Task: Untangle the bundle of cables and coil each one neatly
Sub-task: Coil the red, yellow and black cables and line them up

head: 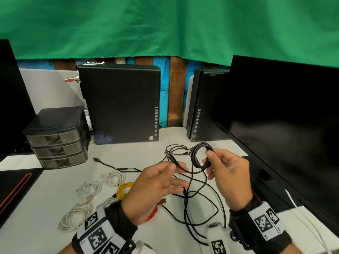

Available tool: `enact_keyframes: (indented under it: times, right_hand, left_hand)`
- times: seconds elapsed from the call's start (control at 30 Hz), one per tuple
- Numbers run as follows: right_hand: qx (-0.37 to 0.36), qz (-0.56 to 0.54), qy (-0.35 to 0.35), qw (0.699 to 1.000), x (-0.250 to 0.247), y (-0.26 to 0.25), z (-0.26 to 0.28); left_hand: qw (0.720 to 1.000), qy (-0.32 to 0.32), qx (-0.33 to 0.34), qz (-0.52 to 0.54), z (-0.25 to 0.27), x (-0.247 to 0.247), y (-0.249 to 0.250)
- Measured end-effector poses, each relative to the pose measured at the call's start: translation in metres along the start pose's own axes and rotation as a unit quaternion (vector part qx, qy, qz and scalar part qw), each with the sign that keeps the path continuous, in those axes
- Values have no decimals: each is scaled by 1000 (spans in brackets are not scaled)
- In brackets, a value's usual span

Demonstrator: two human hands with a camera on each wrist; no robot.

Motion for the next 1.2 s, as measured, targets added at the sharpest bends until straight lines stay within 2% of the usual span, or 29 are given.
enact_keyframes:
  times: [0.13,0.3,0.37,0.43,0.57,0.67,0.83,0.97,1.1,1.2]
  right_hand:
    - [0,-4,-18,1000,5,1,6]
    - [-30,-19,-90,995,25,-6,28]
    - [-35,-30,-97,994,30,-8,34]
    - [-26,-37,-75,996,29,-5,34]
    - [38,-55,-45,997,26,4,30]
    - [68,-49,-60,995,28,10,30]
    - [29,5,-47,998,25,14,30]
    - [-1,58,-88,994,26,16,33]
    - [-15,108,-139,984,25,15,31]
    - [-24,136,-189,972,23,11,28]
  left_hand:
    - [999,7,28,16,-1,1,1]
    - [996,74,17,49,-7,-8,-8]
    - [996,77,30,-12,-8,-10,-10]
    - [991,68,66,-97,-8,-11,-6]
    - [980,32,114,-163,-5,-14,5]
    - [981,34,107,-157,-3,-17,6]
    - [998,22,60,-17,-1,-13,5]
    - [993,30,51,-104,-2,-15,4]
    - [996,40,26,-74,-3,-17,-4]
    - [996,44,33,-70,-4,-16,-3]
Point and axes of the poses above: each hand's wrist, its own z-axis away from the middle knuckle, its own x-axis out of the palm, y = z × x, the point moved 3 cm from there along -z, towards the middle knuckle, and after that the axes turned 13 degrees about -z, right-handed, at the moved point
